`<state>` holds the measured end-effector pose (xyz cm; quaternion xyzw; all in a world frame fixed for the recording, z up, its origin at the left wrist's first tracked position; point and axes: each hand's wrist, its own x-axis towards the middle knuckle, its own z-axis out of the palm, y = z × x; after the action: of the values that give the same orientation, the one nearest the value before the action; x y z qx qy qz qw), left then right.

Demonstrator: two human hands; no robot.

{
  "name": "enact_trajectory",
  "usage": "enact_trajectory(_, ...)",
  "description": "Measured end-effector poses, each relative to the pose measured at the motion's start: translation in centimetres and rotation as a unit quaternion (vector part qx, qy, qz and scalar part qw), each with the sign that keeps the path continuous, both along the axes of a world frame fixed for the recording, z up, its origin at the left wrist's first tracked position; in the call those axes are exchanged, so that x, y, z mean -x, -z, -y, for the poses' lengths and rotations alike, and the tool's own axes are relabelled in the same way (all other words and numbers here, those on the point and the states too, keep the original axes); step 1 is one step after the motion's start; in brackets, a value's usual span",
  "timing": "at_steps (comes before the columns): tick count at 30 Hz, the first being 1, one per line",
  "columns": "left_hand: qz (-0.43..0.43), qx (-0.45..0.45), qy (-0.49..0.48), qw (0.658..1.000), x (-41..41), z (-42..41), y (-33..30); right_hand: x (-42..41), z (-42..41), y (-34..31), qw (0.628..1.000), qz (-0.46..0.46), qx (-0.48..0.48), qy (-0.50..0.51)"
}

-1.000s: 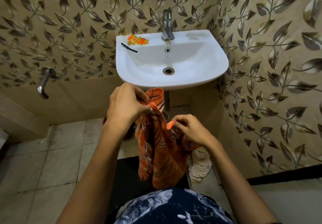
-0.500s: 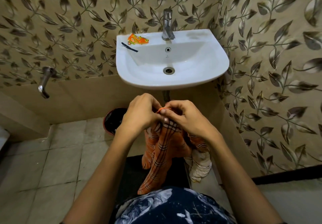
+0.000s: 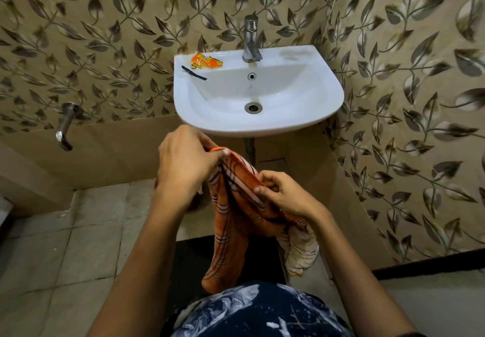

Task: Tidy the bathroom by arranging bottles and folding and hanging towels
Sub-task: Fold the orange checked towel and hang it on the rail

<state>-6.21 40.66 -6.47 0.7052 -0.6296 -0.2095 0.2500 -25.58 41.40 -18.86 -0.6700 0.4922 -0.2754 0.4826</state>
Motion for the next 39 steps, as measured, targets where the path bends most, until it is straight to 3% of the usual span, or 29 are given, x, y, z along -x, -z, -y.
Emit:
enact_trajectory(7,0.008,-0.038,-0.033,0.999,-0.8,0.5,-0.3,-1.2,-0.1,-2.4,0.998,-0.008,0.065,-0.006)
enact_trajectory(13,0.017,-0.149,0.115,0.982,0.6,-0.1,0.1,-2.6,-0.1,-4.8,0.995,0.001,0.098,-0.010)
enact_trajectory(16,0.027,-0.153,0.149,0.977,1.1,-0.2,0.3,-2.6,0.3,-5.3,0.995,0.006,0.105,0.002)
enact_trajectory(24,0.039,-0.109,0.082,0.990,1.1,-0.1,0.8,-2.4,0.2,-3.7,0.997,0.056,0.058,0.011)
enact_trajectory(31,0.031,-0.048,0.041,0.998,0.4,-0.1,-0.1,-1.3,-0.4,-1.0,0.999,0.044,0.004,-0.017)
enact_trajectory(39,0.029,-0.066,-0.001,0.997,-0.5,0.5,-0.1,-1.4,0.2,-2.0,0.996,-0.032,0.079,0.001)
